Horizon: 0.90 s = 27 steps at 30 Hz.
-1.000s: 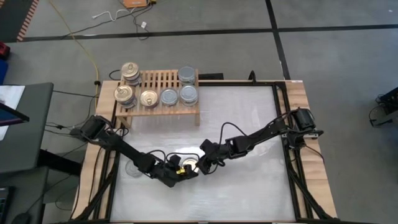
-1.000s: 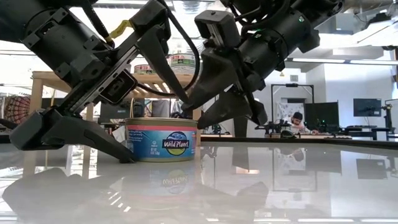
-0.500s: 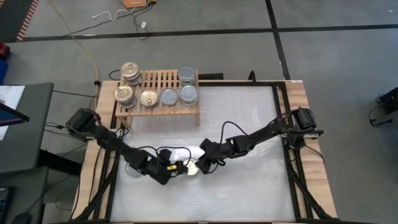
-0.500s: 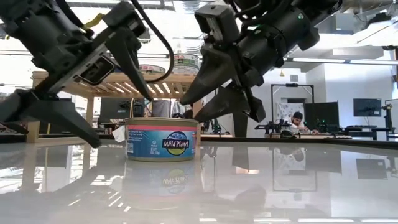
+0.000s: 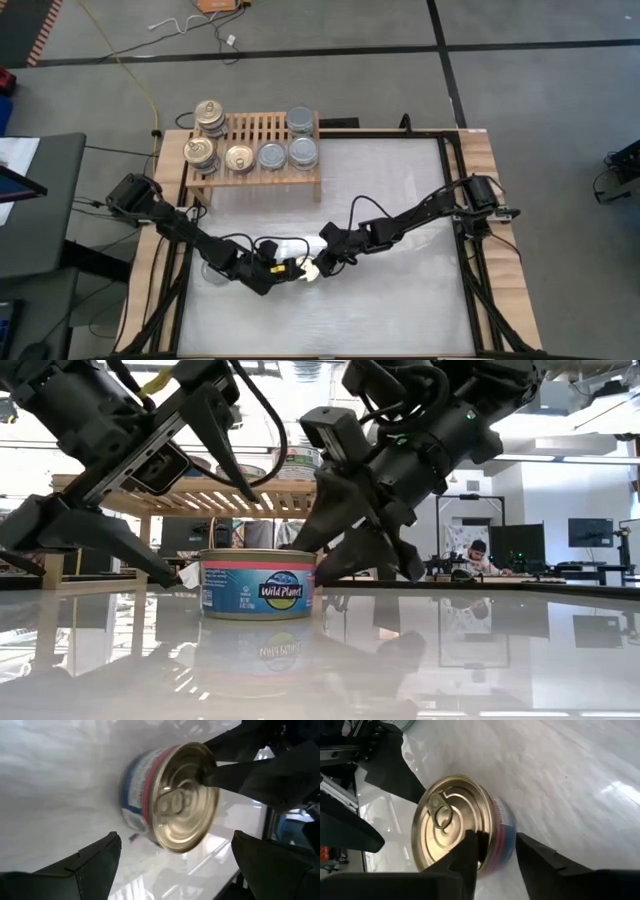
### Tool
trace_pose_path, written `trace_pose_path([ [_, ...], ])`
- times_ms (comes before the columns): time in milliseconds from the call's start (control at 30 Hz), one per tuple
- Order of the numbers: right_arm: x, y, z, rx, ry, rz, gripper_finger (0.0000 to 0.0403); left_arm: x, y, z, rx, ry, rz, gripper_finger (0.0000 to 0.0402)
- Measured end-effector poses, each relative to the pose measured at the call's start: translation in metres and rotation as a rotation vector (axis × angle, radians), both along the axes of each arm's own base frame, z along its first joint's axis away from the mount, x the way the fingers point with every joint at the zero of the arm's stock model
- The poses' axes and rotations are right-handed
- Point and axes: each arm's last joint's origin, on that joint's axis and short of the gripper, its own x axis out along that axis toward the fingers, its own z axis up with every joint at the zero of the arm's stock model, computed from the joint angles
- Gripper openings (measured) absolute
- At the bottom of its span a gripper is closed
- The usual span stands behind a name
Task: Stack canned seafood by type on shelf
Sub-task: Stack the blue tuna can on top of the bottom right blue tuna can on the shelf
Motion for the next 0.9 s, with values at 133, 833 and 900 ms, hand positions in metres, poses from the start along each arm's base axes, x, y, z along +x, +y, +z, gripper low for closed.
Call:
trace_pose_path([
  [133,0.0,0.0,0.001,-0.001,0.002,0.005,0.0126,0.001,0.0,0.001,-0.031,-0.01,0.014,0.0365],
  [833,-0.003,-0.006,0.0,0.0,0.047,0.052,0.0028,0.015,0.003,0.007,-0.104,-0.129,0.028,0.0365],
  [900,-0.003,-0.006,0.0,-0.004,0.054,0.055,0.0028,0.015,0.004,0.004,-0.114,-0.11,0.034,0.0365],
])
